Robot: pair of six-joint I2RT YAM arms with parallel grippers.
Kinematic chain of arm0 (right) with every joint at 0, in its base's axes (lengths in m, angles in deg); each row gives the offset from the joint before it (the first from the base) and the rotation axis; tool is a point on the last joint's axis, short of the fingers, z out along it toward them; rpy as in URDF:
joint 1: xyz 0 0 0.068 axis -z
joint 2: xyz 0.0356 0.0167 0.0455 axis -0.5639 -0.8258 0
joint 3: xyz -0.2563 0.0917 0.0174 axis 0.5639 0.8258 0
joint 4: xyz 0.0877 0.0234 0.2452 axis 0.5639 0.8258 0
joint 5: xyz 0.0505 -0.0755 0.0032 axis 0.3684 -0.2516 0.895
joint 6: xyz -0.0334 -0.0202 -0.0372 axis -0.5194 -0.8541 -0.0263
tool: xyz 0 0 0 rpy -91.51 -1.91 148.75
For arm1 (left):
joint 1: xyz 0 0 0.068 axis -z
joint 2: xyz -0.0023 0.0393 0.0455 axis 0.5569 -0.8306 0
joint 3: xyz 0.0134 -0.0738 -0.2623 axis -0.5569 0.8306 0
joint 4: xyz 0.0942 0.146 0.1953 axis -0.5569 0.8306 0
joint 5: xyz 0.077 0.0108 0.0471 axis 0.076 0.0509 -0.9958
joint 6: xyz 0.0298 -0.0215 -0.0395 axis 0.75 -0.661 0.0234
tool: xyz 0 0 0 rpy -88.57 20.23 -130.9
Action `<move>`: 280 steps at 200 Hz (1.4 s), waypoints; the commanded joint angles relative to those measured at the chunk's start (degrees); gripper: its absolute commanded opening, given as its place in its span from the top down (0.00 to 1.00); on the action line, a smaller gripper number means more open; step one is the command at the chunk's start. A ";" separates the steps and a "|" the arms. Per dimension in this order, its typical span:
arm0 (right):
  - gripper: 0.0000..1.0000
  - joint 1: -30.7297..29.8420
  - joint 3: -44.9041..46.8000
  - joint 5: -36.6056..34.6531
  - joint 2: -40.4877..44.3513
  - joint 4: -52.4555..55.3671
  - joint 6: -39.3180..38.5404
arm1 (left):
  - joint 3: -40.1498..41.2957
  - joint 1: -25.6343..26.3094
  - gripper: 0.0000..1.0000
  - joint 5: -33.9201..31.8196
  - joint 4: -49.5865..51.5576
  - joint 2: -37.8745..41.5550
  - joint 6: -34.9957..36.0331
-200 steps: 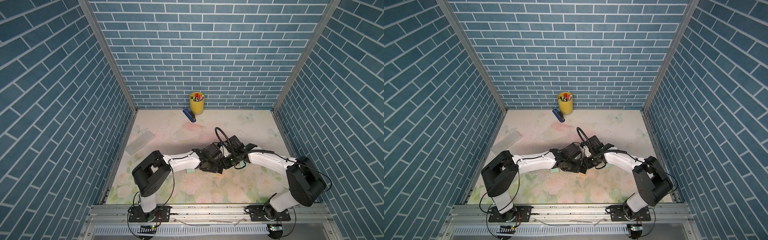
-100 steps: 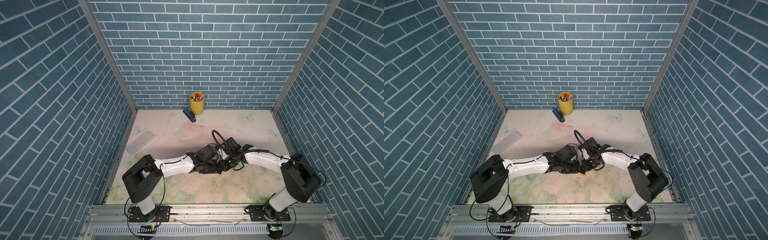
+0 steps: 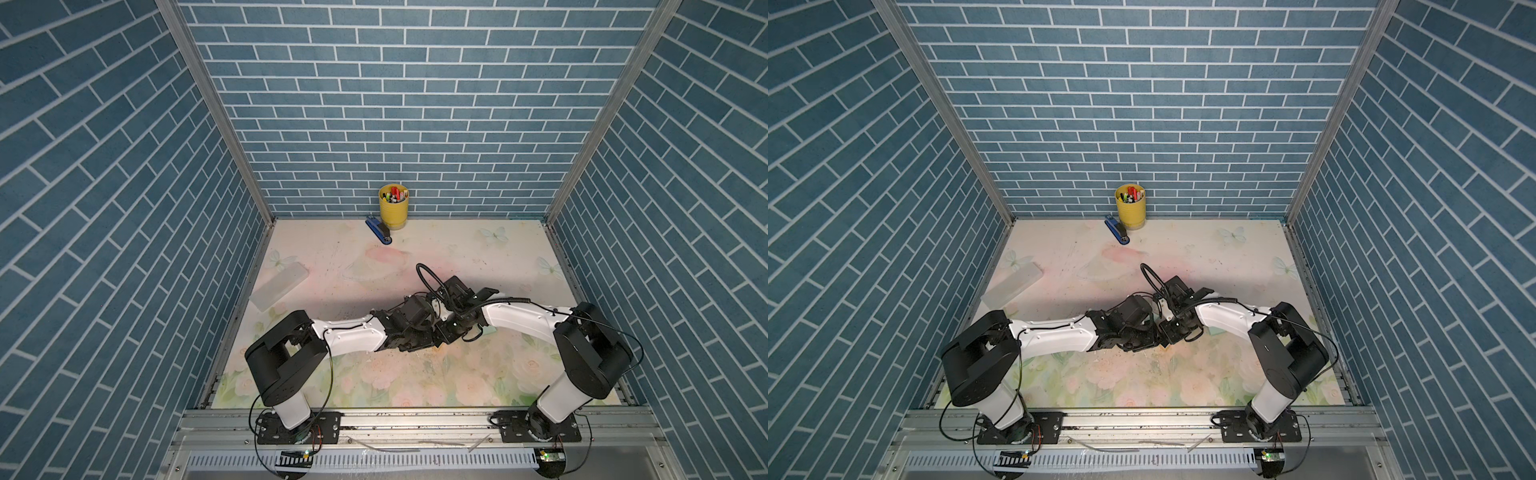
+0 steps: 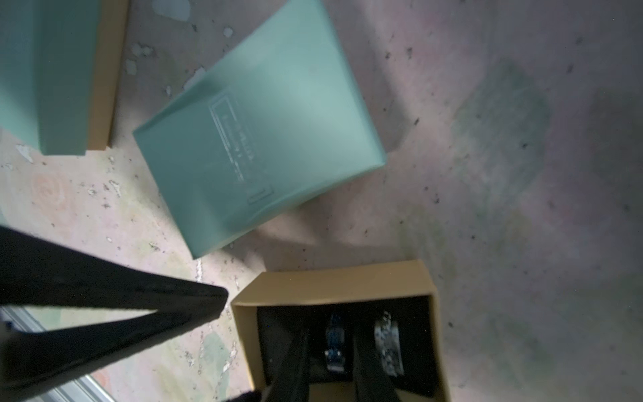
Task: Take the rings out of the lift-off lid box
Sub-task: Take out the ring from the jewelry box.
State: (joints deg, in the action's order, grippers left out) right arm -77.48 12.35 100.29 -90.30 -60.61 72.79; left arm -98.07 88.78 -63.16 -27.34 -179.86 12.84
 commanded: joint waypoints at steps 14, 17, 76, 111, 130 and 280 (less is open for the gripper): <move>0.82 -0.44 -1.68 -3.00 -0.95 3.08 -2.32 | 0.08 0.05 0.59 -2.36 -1.06 -2.46 -0.68; 0.83 -0.49 -1.65 -3.02 -0.96 3.10 -2.30 | -0.05 0.00 0.59 -2.47 -1.06 -2.64 -0.67; 0.92 -0.44 -0.40 -2.03 0.03 2.52 -1.05 | -1.69 0.04 0.60 -4.50 -1.02 -5.55 -0.67; 0.95 -0.44 0.69 -0.56 2.32 1.98 -0.06 | -2.50 0.08 0.63 -5.50 1.15 -5.57 -0.38; 0.97 -0.35 1.36 0.24 3.58 1.76 0.64 | -3.21 0.10 0.67 -5.67 2.52 -5.62 0.28; 0.98 5.58 6.78 8.04 10.11 -5.57 6.46 | -5.97 1.19 0.70 -8.22 4.81 -5.87 3.01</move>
State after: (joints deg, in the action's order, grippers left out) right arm -72.50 17.27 107.24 -81.99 -63.65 77.46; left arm -102.48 89.41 -69.96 -24.93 -184.50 14.24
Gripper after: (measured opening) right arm 0.104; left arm 0.303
